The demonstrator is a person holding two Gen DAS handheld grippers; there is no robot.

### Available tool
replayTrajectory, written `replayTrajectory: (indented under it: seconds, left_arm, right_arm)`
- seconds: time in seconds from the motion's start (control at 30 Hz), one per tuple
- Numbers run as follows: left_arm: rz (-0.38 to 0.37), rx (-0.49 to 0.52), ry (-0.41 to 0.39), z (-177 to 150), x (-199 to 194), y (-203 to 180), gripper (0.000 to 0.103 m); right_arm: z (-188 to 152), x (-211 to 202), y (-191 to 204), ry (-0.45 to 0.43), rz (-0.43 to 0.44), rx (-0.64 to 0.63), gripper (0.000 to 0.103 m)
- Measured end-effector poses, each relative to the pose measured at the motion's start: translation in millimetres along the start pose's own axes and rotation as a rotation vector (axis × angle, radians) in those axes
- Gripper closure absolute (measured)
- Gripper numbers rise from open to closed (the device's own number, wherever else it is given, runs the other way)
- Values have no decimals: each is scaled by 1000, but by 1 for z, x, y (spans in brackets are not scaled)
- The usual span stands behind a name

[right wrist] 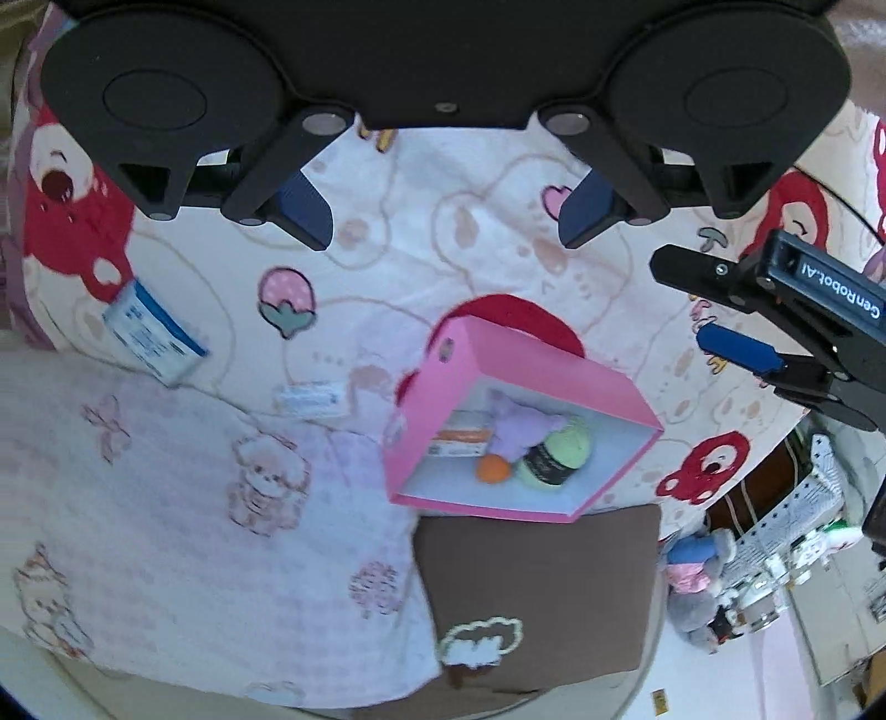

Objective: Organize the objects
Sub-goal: 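Open the left gripper and withdraw it from the pink box, then move the left gripper toward the blue-and-white wet-wipes pack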

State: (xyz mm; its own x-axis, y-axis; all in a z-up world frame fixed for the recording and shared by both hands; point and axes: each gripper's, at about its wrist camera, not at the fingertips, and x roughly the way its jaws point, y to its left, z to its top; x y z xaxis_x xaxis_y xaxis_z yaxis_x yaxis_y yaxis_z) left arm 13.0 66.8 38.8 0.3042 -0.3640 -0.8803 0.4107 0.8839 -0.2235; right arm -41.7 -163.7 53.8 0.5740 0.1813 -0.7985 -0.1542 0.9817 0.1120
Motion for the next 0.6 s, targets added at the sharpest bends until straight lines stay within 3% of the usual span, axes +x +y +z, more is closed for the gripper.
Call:
replayTrajectory:
  seconds: [0.23, 0.6]
  left_arm:
    - [-14, 28, 5, 16, 23, -26, 17]
    - [-24, 128, -79, 65, 45, -75, 17]
  right_arm:
    - [-18, -10, -40, -93, -13, 44, 12]
    - [-33, -13, -99, -291, -109, 67, 12]
